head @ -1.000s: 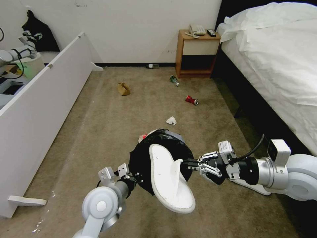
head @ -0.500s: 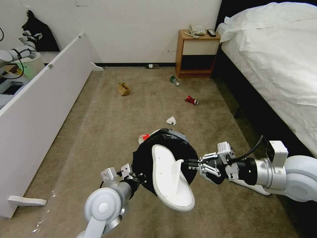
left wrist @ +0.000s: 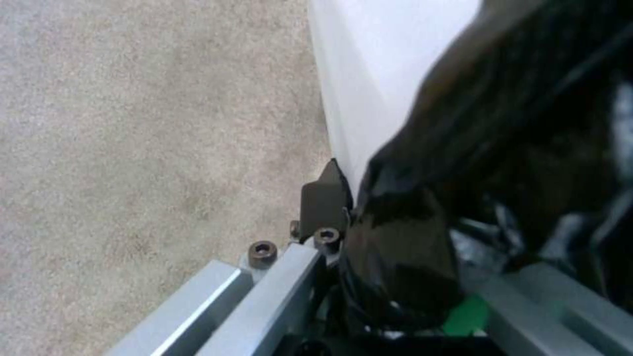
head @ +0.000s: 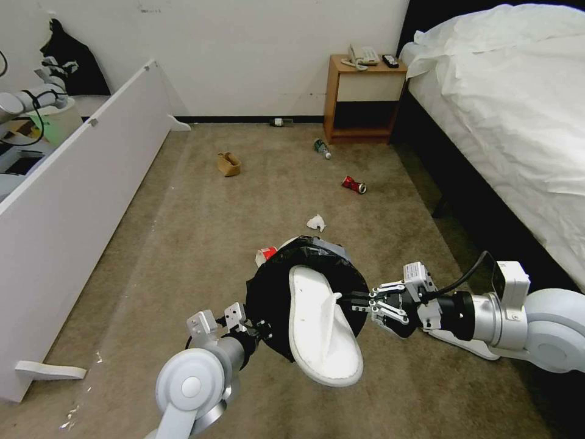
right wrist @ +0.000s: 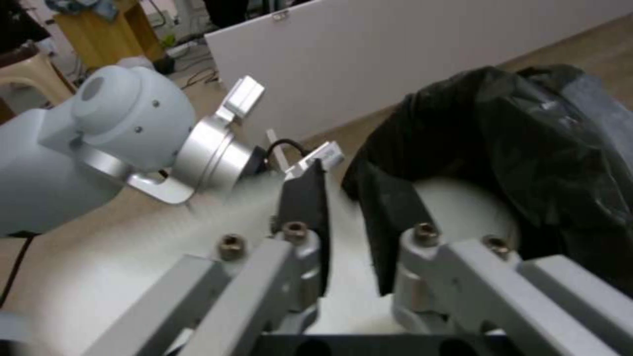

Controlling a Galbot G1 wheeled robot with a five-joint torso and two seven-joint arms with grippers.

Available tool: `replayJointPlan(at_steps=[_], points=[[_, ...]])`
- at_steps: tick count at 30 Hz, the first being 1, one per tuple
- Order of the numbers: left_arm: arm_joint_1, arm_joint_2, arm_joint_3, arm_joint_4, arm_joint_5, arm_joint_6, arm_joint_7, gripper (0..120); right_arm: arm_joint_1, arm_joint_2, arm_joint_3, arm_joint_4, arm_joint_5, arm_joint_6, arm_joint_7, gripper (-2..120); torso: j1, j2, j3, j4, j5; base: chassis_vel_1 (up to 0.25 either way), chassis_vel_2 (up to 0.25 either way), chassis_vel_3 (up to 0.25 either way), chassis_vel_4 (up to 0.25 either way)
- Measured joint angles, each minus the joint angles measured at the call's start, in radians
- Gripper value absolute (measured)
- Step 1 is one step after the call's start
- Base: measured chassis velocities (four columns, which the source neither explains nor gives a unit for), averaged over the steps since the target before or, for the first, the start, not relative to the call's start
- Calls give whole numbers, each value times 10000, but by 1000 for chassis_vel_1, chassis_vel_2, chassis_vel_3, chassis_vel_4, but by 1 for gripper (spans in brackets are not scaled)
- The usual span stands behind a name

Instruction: Pick up the trash bin and place the garbage on the floor into it.

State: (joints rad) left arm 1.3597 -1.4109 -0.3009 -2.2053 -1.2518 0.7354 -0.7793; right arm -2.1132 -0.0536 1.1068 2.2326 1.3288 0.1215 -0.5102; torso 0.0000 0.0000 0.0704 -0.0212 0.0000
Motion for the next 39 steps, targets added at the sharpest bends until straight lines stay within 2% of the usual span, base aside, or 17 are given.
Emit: replayJointPlan(at_steps=[1,2,3,6,9,11,18,32,39], points=[[0,0,0,0,0,0,0,0,0,0,0,0,0,0,0,19,0,0,0,0,0,0,0,0,0],[57,0,-1,-34,0,0,0,0,-1,9,0,-10,-7,-3,36,28,0,0,0,0,0,0,0,0,0],[57,0,-1,-34,0,0,0,0,-1,9,0,-10,-7,-3,36,28,0,0,0,0,0,0,0,0,0],[203,-1,1,-107,4,1,-1,0,-27,20,-16,-59,-39,-3,170,41,0,0,0,0,1,0,0,0,0],[240,-1,6,-122,5,0,0,0,-34,23,-20,-82,-64,-3,207,46,0,0,0,1,0,0,0,0,0],[342,3,67,-166,5,0,0,0,-46,37,-26,-138,-92,-1,420,61,0,0,0,1,0,0,0,0,0],[426,-17,309,-176,9,0,0,0,-37,85,-22,-171,-96,7,581,79,0,0,0,0,0,0,0,0,0],[339,-35,428,69,-120,0,-28,0,136,274,55,-137,54,32,539,85,-1,0,0,0,0,0,0,0,0],[292,-115,271,226,-691,0,-426,0,448,519,145,20,382,51,370,85,-1,0,0,0,-1,0,0,0,0]])
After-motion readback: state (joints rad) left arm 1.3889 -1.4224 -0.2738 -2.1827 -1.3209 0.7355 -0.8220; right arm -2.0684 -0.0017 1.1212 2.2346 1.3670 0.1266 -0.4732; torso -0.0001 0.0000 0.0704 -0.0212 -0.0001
